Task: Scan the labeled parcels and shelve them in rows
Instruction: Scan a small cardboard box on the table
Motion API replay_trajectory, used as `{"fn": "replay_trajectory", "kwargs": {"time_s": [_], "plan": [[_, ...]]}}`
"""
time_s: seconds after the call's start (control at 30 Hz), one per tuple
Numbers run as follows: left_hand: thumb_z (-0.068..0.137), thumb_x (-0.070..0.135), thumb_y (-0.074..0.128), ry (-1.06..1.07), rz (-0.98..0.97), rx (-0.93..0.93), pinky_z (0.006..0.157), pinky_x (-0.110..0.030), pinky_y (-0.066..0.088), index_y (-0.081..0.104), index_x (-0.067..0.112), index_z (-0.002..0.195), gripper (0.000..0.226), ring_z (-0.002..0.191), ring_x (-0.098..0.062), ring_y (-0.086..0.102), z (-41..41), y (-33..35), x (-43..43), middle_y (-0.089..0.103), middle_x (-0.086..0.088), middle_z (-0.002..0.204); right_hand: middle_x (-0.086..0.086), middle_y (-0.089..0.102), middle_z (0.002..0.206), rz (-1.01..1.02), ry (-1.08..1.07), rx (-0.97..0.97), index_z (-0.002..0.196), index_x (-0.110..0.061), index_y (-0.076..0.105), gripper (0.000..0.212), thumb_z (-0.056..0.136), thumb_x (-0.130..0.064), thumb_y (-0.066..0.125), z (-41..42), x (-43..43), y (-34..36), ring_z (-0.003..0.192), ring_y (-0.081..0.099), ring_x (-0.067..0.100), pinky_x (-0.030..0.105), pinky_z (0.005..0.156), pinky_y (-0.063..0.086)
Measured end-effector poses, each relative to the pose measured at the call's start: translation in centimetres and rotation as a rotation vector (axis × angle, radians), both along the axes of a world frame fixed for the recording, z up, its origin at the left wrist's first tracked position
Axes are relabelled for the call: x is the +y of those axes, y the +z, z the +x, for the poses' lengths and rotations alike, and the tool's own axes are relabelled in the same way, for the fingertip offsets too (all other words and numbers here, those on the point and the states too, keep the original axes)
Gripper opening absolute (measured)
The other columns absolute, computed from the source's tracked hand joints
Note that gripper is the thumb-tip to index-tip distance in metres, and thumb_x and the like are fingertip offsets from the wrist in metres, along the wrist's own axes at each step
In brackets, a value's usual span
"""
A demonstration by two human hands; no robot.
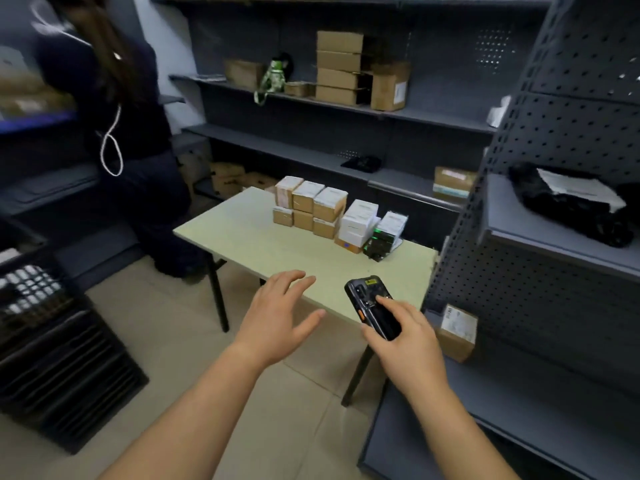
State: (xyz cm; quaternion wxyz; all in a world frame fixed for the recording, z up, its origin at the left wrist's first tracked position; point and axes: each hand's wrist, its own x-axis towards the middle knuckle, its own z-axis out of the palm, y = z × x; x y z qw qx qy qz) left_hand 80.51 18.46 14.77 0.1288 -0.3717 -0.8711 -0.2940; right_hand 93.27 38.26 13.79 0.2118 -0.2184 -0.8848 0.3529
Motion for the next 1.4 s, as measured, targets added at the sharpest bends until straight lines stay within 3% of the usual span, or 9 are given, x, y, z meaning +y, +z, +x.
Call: {"fn": "replay_trajectory", "kwargs": {"time_s": [0.3,0.43,0.63,0.83,1.07,1.2,1.4], "plan": [[0.087,0.068,0.041,0.198,0.021,-0.029,0.115,-0.039,0.030,0.045,0.025,0.142,0.069,0.136,-0.010,0.030,-10.6,3.5,-11.7,0.041,0.010,0.144,-0.017,0.052,0.119,0.018,0.136,0.078,0.130,-0.041,0.056,0.054,0.079,-0.048,0.073,-13.0,-10.1,4.9,0.104,0.047,0.001,0.022,0.084,0.039],[0.091,0.059,0.051,0.242,0.027,-0.042,0.116,-0.038,0.028,0.043,0.027,0.143,0.061,0.137,-0.009,0.027,-15.8,3.6,-11.5,0.038,0.011,0.146,-0.018,0.053,0.117,0.024,0.153,0.096,0.129,-0.041,0.057,0.053,0.078,-0.049,0.074,-18.7,-10.4,4.9,0.102,0.046,0.000,0.023,0.082,0.040],[0.084,0.069,0.037,0.265,0.041,-0.053,0.115,-0.040,0.029,0.046,0.028,0.140,0.070,0.137,-0.007,0.028,-24.0,5.5,-10.8,0.039,0.013,0.145,-0.018,0.053,0.119,-0.012,0.181,0.099,0.132,-0.042,0.055,0.055,0.080,-0.050,0.072,-28.0,-9.6,5.7,0.102,0.053,0.005,0.025,0.082,0.048],[0.084,0.070,0.034,0.270,0.040,-0.035,0.115,-0.030,0.026,0.044,0.026,0.141,0.073,0.135,-0.002,0.024,-32.2,6.4,-10.4,0.037,0.015,0.144,-0.018,0.053,0.125,0.016,0.207,0.101,0.133,-0.043,0.053,0.056,0.080,-0.050,0.072,-36.6,-9.7,6.7,0.103,0.051,0.004,0.021,0.078,0.042],[0.090,0.065,0.042,0.187,0.024,-0.103,0.115,-0.036,0.029,0.042,0.029,0.142,0.064,0.136,-0.006,0.027,-43.6,4.2,-6.9,0.036,0.013,0.147,-0.017,0.054,0.116,0.044,0.069,0.055,0.132,-0.039,0.054,0.055,0.081,-0.049,0.071,-45.4,-7.3,5.8,0.096,0.049,0.004,0.010,0.068,0.036],[0.093,0.059,0.048,0.089,-0.001,-0.132,0.114,-0.032,0.027,0.039,0.032,0.144,0.058,0.139,-0.007,0.025,-49.2,3.5,-3.0,0.033,0.013,0.151,-0.016,0.053,0.123,0.041,-0.045,0.010,0.133,-0.041,0.053,0.055,0.081,-0.052,0.069,-48.7,-5.0,5.2,0.104,0.050,0.006,0.025,0.084,0.048],[0.094,0.054,0.051,-0.036,-0.030,-0.226,0.113,-0.031,0.028,0.040,0.031,0.145,0.056,0.138,-0.009,0.026,-54.5,1.0,2.4,0.035,0.010,0.151,-0.018,0.051,0.124,-0.004,-0.207,-0.081,0.131,-0.043,0.054,0.054,0.080,-0.051,0.071,-51.1,-1.1,2.8,0.107,0.050,0.008,0.026,0.080,0.042]]}}
